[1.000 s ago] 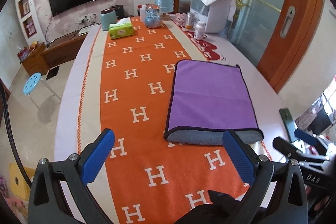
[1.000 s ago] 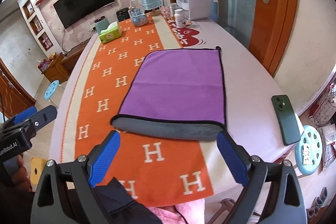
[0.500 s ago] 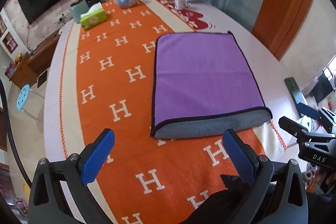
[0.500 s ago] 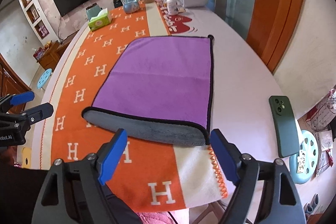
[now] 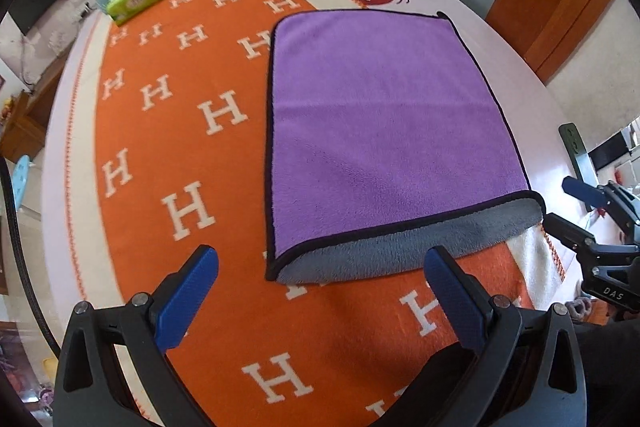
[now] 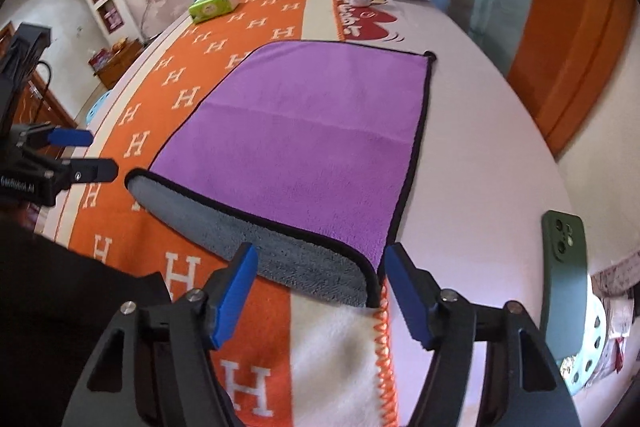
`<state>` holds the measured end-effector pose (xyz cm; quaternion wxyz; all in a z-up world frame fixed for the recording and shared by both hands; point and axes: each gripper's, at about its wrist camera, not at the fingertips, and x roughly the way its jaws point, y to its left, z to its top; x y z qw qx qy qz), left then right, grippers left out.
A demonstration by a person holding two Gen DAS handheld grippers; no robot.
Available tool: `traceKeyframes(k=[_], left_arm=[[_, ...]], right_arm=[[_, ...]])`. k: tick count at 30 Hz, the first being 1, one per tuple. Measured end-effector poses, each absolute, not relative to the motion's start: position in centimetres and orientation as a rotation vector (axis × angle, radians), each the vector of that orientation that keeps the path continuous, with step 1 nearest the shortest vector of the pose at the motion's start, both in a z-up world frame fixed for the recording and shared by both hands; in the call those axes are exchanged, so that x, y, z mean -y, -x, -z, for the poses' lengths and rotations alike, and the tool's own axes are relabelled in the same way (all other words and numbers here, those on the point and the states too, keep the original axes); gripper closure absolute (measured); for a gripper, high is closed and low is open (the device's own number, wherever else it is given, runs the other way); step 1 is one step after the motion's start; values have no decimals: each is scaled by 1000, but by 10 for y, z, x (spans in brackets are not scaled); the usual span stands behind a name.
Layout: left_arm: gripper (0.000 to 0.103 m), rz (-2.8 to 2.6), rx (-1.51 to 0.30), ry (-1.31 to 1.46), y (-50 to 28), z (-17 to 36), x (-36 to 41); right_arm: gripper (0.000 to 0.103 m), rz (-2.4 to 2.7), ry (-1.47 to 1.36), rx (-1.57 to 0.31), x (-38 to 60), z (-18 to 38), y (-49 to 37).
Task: Fold towel
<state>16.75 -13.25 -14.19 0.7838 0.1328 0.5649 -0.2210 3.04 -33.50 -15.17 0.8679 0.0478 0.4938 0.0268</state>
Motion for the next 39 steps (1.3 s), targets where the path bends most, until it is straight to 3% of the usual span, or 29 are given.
traceKeyframes(k=[19, 25, 31, 39], left_arm=[[1, 518, -1307, -322, -197, 198, 134], [8, 535, -1337, -283, -203, 209, 129], [22, 562, -1360, -236, -200, 216, 123], [50, 580, -1349, -194, -191, 211, 107]], right_arm=[[54, -84, -143, -1085, 353, 192, -35], [60, -92, -144, -1086, 353, 195, -36], [68, -94, -136, -1094, 353, 196, -35], [76, -92, -137, -1094, 353, 196, -33]])
